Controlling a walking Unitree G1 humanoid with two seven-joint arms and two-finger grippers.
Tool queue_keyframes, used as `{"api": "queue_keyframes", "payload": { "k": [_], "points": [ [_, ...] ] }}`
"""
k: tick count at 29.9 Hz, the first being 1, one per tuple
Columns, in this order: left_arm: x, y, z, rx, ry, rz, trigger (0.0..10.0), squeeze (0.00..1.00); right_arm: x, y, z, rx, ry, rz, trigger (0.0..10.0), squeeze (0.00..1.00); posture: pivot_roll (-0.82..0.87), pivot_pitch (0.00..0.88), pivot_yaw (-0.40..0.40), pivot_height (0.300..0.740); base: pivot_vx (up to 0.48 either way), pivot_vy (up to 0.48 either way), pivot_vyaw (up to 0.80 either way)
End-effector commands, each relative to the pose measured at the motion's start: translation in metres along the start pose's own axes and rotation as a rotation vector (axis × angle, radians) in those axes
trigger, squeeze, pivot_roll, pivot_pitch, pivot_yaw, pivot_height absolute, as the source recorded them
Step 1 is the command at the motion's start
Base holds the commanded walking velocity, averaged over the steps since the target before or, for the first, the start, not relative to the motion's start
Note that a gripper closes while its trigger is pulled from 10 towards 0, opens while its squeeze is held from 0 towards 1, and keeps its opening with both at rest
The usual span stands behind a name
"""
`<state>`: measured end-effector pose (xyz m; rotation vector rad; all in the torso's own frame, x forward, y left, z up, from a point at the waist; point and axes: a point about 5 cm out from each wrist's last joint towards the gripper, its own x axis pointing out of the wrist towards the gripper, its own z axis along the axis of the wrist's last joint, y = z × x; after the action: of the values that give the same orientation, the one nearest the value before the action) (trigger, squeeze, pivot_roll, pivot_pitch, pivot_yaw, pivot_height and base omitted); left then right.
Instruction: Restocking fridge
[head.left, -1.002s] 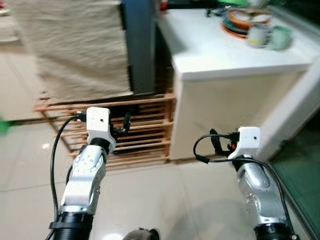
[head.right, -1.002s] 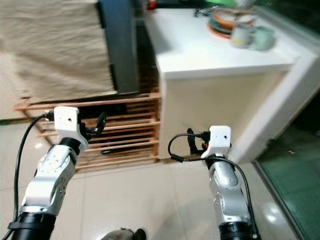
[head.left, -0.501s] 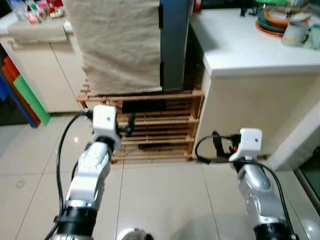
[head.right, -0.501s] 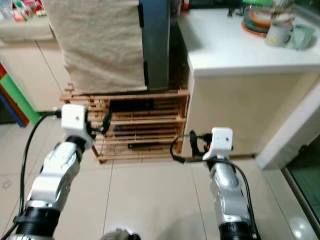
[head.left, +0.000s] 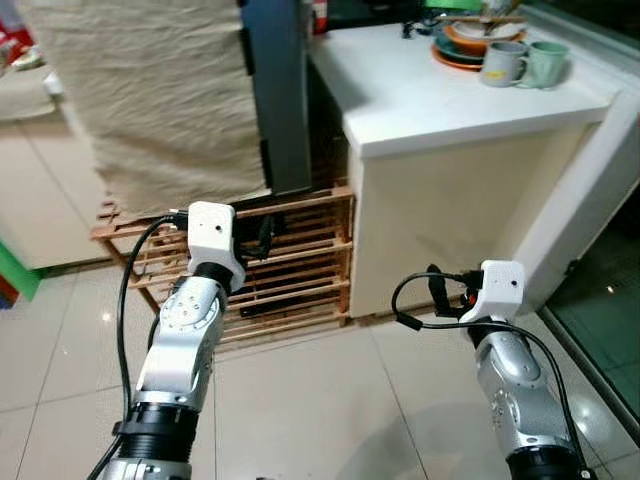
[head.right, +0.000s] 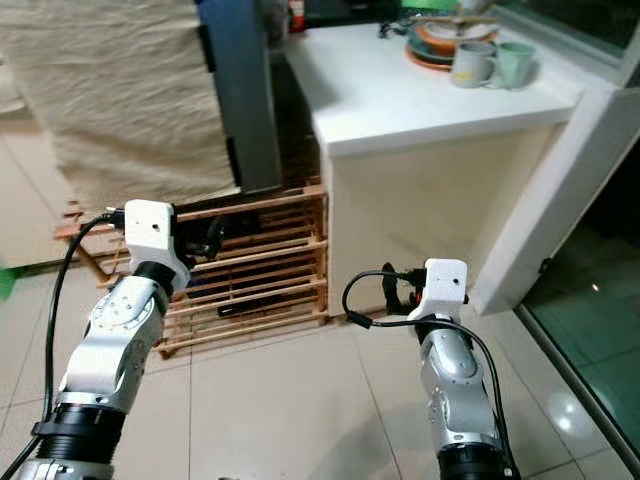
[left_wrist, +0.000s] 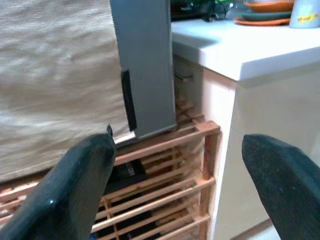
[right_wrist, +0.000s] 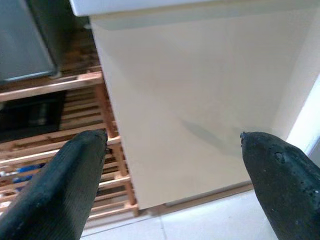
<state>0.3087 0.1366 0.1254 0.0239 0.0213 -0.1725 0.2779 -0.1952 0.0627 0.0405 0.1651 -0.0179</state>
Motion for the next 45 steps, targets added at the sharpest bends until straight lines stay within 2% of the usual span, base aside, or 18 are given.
{"api": "queue_keyframes", "payload": {
  "k": [1, 10, 15, 22, 28, 41, 45],
  "points": [
    [-0.003, 0.010, -0.002, 0.016, 0.010, 0.029, 10.0, 0.00, 0.004, 0.009, 0.002, 0.007, -0.015, 0.026, 10.0, 0.00, 0.00, 0.000, 0.062, 0.740, 0.450, 0.000, 0.00],
    [-0.003, 0.006, -0.001, -0.010, -0.008, 0.025, 10.0, 0.00, 0.004, 0.008, 0.003, -0.001, -0.012, 0.030, 10.0, 0.00, 0.00, 0.000, 0.054, 0.740, 0.460, 0.000, 0.00],
    [-0.003, 0.000, -0.001, -0.023, -0.006, 0.008, 10.0, 0.00, 0.004, 0.009, 0.002, 0.000, -0.009, 0.038, 10.0, 0.00, 0.00, 0.000, 0.049, 0.740, 0.000, 0.000, 0.00],
    [-0.002, 0.001, -0.003, -0.034, 0.003, 0.028, 10.0, 0.00, 0.005, 0.007, 0.003, 0.013, -0.009, 0.039, 10.0, 0.00, -0.01, 0.000, 0.047, 0.740, 0.000, 0.427, 0.00],
    [-0.001, 0.001, -0.003, -0.035, 0.007, 0.026, 10.0, 0.00, 0.005, 0.009, 0.003, 0.014, -0.009, 0.049, 10.0, 0.00, -0.01, 0.000, 0.050, 0.740, 0.000, 0.476, 0.70],
    [0.000, 0.002, -0.004, -0.034, 0.014, 0.032, 10.0, 0.00, 0.004, 0.007, 0.001, 0.009, -0.003, 0.040, 10.0, 0.00, -0.01, 0.000, 0.053, 0.740, 0.000, 0.480, 0.00],
    [0.000, 0.002, -0.004, -0.038, 0.015, 0.033, 10.0, 0.00, 0.004, 0.008, 0.001, -0.002, -0.002, 0.046, 10.0, 0.00, -0.01, 0.000, 0.052, 0.740, 0.000, 0.480, 0.63]
  ]
}}
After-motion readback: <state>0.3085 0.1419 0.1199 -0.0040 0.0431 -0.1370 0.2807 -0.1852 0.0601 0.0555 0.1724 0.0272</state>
